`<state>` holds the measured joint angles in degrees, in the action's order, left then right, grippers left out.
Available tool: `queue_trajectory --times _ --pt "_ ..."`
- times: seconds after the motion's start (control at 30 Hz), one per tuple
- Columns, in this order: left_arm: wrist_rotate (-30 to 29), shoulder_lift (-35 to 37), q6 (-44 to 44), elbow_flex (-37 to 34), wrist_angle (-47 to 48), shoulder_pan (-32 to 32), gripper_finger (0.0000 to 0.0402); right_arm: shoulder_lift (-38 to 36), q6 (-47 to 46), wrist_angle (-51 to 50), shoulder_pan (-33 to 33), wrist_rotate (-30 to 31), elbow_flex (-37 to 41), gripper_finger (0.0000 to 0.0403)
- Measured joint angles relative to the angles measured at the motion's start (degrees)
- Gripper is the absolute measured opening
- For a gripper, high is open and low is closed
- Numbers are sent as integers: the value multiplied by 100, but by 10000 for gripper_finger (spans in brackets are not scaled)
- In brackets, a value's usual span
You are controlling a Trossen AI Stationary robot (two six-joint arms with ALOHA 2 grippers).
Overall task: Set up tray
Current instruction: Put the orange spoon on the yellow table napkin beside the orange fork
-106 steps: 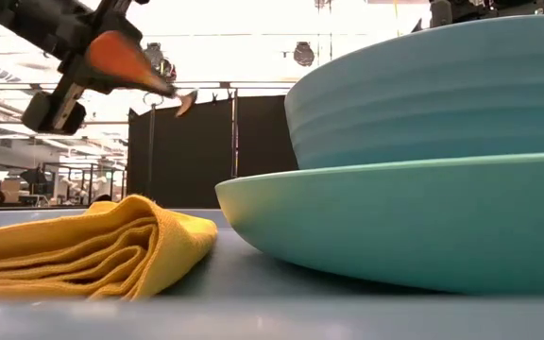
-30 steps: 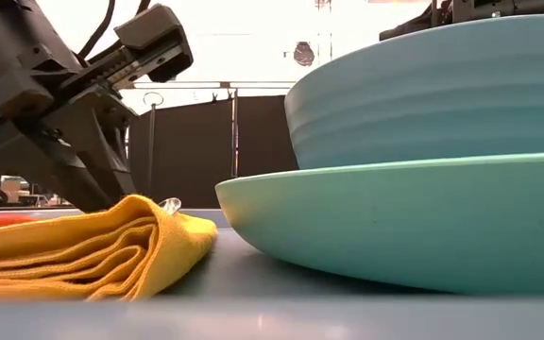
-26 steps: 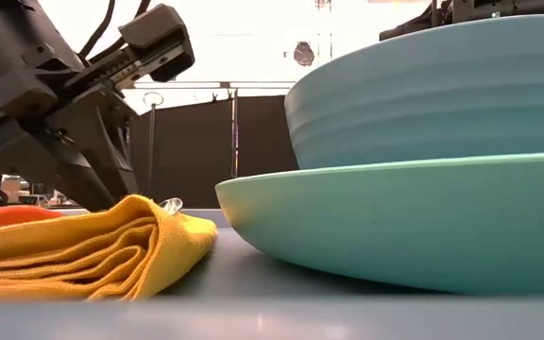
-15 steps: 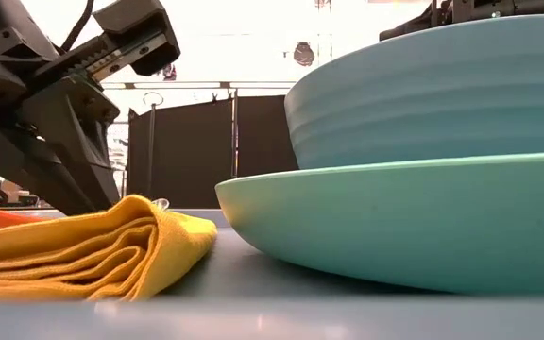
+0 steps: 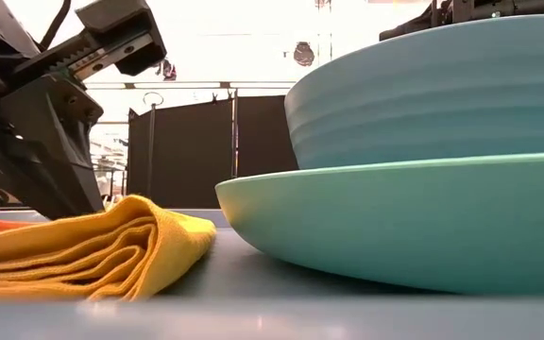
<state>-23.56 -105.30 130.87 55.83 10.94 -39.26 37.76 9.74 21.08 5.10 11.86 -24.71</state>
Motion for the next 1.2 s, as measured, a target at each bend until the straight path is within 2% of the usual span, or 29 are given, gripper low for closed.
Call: queue_trajectory --times 0.1,0.4,0.83,1.07,1.2 --pt "-185 0 -2 0 15 47 9 0 0 0 0 0 0 50" --pt "-204 0 -657 0 -397 336 9 0 -2 0 0 0 0 50" --pt "-256 0 -479 0 -245 271 9 0 15 -25 0 0 0 50" --pt "-191 0 -511 0 -173 248 9 0 17 -20 2 0 0 50" --pt "139 0 -498 0 -118 253 34 0 17 -29 1 0 0 50"
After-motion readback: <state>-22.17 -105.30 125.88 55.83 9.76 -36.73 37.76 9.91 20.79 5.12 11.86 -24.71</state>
